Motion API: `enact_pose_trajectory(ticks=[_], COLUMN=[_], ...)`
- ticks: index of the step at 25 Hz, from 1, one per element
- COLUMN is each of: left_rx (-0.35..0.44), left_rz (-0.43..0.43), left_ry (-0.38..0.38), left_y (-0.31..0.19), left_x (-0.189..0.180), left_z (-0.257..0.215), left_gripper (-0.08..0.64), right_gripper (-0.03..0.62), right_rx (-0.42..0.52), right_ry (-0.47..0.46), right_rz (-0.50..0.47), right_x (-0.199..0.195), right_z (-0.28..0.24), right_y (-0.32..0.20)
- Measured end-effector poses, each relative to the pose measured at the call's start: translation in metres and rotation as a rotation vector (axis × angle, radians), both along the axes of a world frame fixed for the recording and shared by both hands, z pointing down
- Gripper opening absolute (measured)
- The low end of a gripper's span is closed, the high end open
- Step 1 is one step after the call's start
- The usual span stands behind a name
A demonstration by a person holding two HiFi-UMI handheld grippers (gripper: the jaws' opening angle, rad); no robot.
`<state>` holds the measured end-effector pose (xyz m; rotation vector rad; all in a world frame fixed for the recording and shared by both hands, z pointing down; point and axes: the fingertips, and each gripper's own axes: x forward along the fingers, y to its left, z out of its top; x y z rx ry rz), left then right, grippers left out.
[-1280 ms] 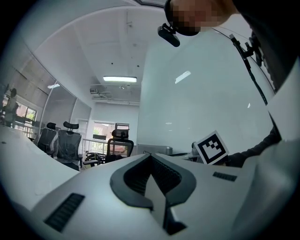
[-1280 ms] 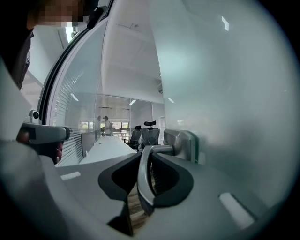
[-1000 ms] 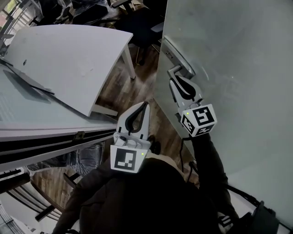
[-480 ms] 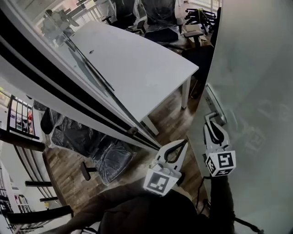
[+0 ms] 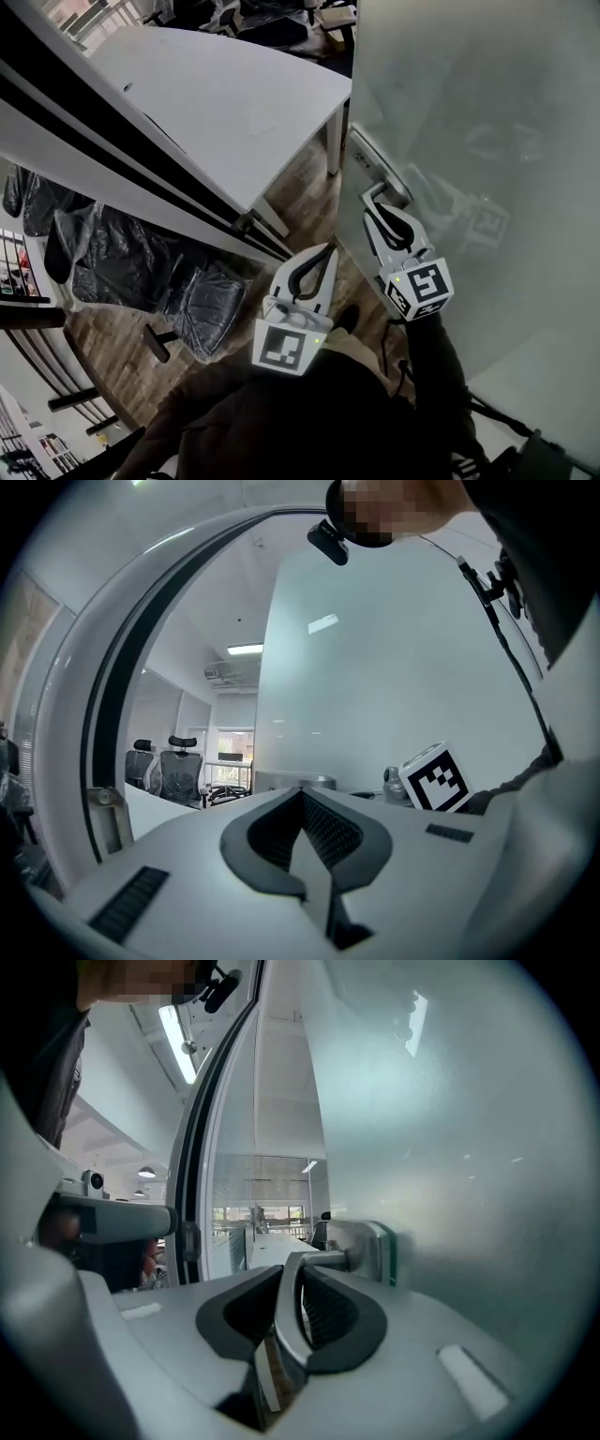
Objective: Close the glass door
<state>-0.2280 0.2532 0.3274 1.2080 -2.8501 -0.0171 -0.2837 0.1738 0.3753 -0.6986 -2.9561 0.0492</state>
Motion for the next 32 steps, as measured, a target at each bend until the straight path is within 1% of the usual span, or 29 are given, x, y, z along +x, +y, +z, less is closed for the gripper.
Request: enact_pose_trajectory(ticks=[4,9,13,17,25,29,32], left_rx=[0.003,0.004,-0.002,0.001,-0.007,0.009,0.024], left_rz=[0.051,0.048,0.03,0.0,-0.064,-0.085,-0.091], left_ry=[0.006,0.005,0.002,-0.02,-0.02,-0.029,-0.064], left_y=[0.013,0.04,0.055,0.065,0.084,0.101,0.112], left_x=[0.015,0.018,0.027,0.049,0.088,0.097,0.097], left_z=[-0.005,-0.011,-0.009,-0.011,-0.011,-0.014,-0.028], left_gripper=[-0.003,-0.003,-0.003,-0.003,-0.003,-0.003,-0.003], right_gripper=[0.064,0.064,0.064,0.064,0.064,0.064,0.064], right_rx=[0.021,0.017,0.011,0.014,0.018,0.024,0.026], right_ry=[0.008,0.017,0.018,0.022,0.016,0.014,0.022], right_rz=[-0.024,-0.06,-0.084,-0.123,-0.184,-0.209,-0.223], right_x=[0.019,0.029,0.044,0.06,0.09,0.107,0.12], right_z=[-0.007,-0.012,-0.007,-0.003,-0.003,-0.001,0.001], right_y=[0.015,0.047,0.07,0.092,0.127,0.146,0.156])
